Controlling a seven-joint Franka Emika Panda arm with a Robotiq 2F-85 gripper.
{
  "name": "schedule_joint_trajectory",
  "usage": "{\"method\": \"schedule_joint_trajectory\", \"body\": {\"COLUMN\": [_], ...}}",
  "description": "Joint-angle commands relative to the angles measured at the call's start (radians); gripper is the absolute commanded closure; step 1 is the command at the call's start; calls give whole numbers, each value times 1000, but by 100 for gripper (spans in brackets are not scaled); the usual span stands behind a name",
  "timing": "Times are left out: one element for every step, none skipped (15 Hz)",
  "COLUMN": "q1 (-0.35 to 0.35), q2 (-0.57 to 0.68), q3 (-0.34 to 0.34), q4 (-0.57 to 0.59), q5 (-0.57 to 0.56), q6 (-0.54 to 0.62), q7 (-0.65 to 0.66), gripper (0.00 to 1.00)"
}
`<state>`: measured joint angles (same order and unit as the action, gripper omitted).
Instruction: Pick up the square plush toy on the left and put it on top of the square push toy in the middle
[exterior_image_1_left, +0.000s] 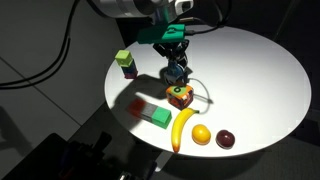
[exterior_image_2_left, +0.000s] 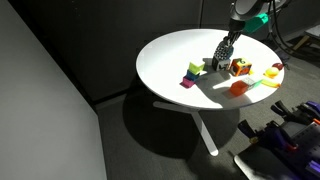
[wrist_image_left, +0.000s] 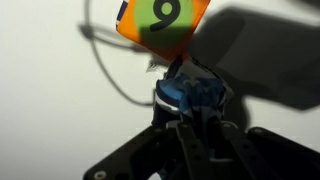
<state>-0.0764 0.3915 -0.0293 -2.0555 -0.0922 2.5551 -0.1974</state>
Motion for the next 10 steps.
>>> {"method": "schedule_joint_trajectory", "body": {"q1": [-32, -29, -32, -32, -34, -32, -32, -33, -34, -34], "q2": [16, 13, 9, 5, 2, -1, -2, -3, -4, -6], "q3": [20, 13, 14, 13, 13, 10, 10, 11, 11, 11], "q4": [28, 28, 28, 27, 25, 25, 27, 28, 29, 29], "q5": [36, 26, 27, 24, 25, 21, 21, 22, 22, 23], "q6": [-11, -11, -13, -14, -14, -14, -17, -18, -18, -19], "q7": [-56, -49, -55, -56, -60, -56, -55, -55, -55, -56], "gripper": [52, 45, 36, 27, 19, 11, 3, 0, 0, 0]}}
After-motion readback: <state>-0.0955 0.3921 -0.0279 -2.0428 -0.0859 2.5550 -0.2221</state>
